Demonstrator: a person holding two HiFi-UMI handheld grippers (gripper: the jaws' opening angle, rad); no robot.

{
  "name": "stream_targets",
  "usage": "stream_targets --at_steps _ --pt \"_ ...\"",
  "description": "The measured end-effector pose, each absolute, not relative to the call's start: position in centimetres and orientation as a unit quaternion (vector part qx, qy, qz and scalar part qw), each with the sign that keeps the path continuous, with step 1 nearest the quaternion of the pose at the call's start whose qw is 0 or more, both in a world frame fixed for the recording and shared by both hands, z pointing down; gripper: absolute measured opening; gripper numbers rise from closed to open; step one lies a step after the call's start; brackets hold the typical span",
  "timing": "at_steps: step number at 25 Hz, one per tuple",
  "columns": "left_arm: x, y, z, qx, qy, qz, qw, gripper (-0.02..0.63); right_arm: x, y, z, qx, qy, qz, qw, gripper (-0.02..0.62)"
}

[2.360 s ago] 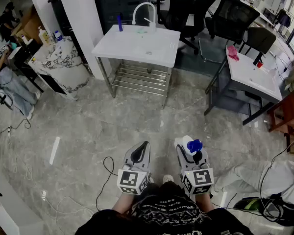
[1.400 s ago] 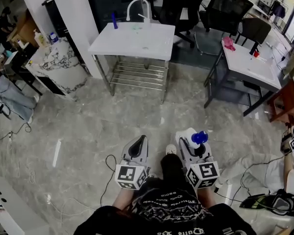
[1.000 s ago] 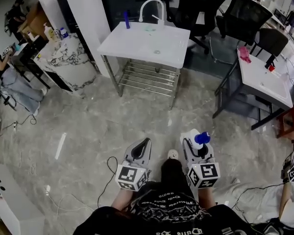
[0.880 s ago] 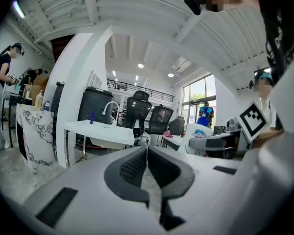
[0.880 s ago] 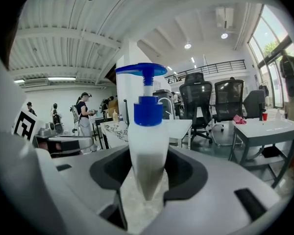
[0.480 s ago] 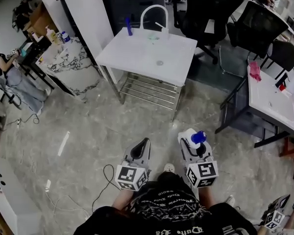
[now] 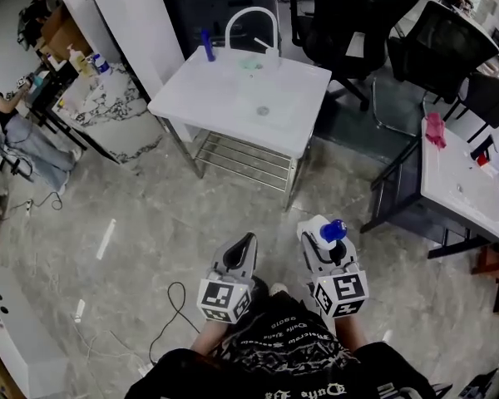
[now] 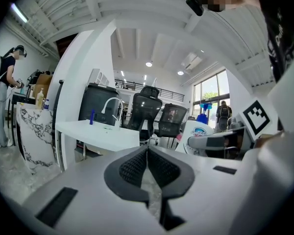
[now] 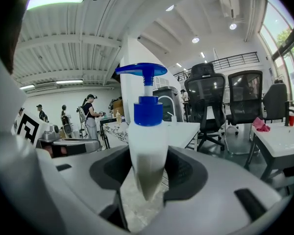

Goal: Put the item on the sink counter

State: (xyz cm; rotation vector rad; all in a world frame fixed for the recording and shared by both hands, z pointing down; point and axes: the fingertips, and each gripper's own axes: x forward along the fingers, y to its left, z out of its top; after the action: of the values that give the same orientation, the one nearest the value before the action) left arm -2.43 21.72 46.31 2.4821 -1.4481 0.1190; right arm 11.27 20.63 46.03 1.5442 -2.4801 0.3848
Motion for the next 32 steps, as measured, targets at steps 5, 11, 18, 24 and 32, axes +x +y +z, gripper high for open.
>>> stream_targets --at_steps 5,11,18,24,32 --pt "-2.2 18.5 47.6 0.856 -0.494 0.047 0.143 0.011 11.2 18.1 46.9 0.526 -0.833 0.140 0.099 0.199" --pt "-0.3 11.5 48.0 0.878 -0.455 0.040 0.144 0.011 11.6 12.2 46.9 0.551 -0.817 0.138 0.097 0.199" --pt "0.3 0.4 47.6 0.900 -0.412 0.030 0.143 0.011 11.9 3.3 47.6 0.591 -0.785 0.154 0.109 0.199" --pt "-0.6 -7.5 47.7 0.917 -0.371 0.045 0.137 0.011 11.8 -2.7 48.8 0.627 -0.749 0.174 0.125 0.199" --pt "-2.5 -15.5 48.0 0.927 -0.348 0.050 0.134 0.011 9.6 -9.8 48.4 0.651 -0.733 0.162 0.116 0.199"
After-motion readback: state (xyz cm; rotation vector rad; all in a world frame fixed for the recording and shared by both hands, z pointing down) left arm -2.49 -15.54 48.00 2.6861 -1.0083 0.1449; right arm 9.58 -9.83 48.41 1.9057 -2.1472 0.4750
